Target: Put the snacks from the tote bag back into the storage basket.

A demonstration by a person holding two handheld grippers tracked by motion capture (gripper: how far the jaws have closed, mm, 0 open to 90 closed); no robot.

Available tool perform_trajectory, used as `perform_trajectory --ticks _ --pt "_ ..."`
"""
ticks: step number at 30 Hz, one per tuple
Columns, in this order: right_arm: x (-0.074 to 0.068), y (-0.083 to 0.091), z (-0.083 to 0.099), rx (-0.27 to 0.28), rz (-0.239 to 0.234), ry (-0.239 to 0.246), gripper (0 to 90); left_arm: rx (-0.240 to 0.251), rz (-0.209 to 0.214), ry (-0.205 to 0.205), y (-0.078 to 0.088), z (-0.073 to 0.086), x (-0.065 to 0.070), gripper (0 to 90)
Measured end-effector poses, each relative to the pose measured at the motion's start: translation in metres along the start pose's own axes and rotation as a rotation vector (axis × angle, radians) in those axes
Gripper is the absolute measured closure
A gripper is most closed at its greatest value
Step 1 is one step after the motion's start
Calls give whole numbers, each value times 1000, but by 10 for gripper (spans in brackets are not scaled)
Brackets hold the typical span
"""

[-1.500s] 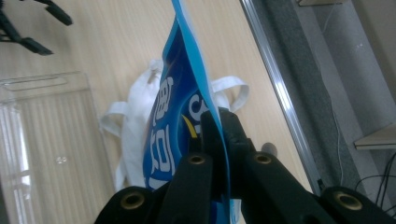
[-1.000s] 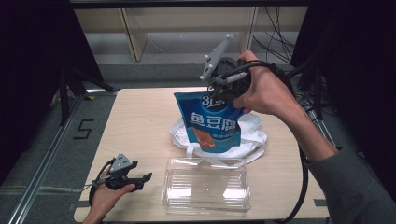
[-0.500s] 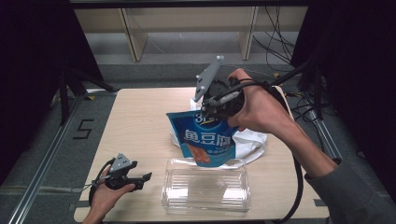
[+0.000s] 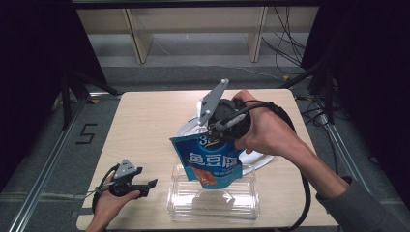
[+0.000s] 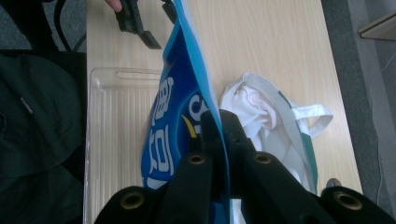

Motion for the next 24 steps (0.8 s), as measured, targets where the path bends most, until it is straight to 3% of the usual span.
perform_trajectory --ticks 1,2,4,5,7,12,15,17,18,20,23,24 --pt "-2 -2 1 -4 -7 -10 900 0 1 -4 0 0 0 236" --pt "-1 -5 1 3 -7 17 900 9 -2 -6 0 -1 0 236" --pt "-5 -8 3 -7 -20 1 900 6 -3 -17 0 -1 -1 236" --pt "-3 -12 3 5 -18 20 900 9 -3 -7 -1 -1 -1 236" --pt "-5 -16 6 -5 -24 2 900 14 -5 -4 -1 -1 -1 236" --pt "-3 -29 11 -2 -42 21 900 27 -7 5 -2 -2 0 236" --pt "-3 -36 13 -4 -49 15 900 18 -12 1 -2 -1 -1 236" --pt "-6 -39 18 -24 -55 -23 900 17 -10 -3 -2 -1 0 236" --pt "-4 -43 17 -5 -60 12 900 24 -4 4 -2 -2 1 237" --pt "-4 -48 18 -3 -68 14 900 10 -1 -17 -2 0 0 237" --pt "-2 -55 24 -10 -66 4 900 21 -6 5 -2 -1 0 236" --pt "-1 -58 24 -2 -75 24 900 27 -5 2 -3 -2 0 236"
Point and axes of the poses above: each handheld gripper's, and its own axes: y roughly backward along the jaws, z roughly out of its underside, x roughly to its right, the point moved 10 cm from there along -y, roughly forward along the jaws, and after that the axes turned 2 degrees about -y, right-handed, at the moved point
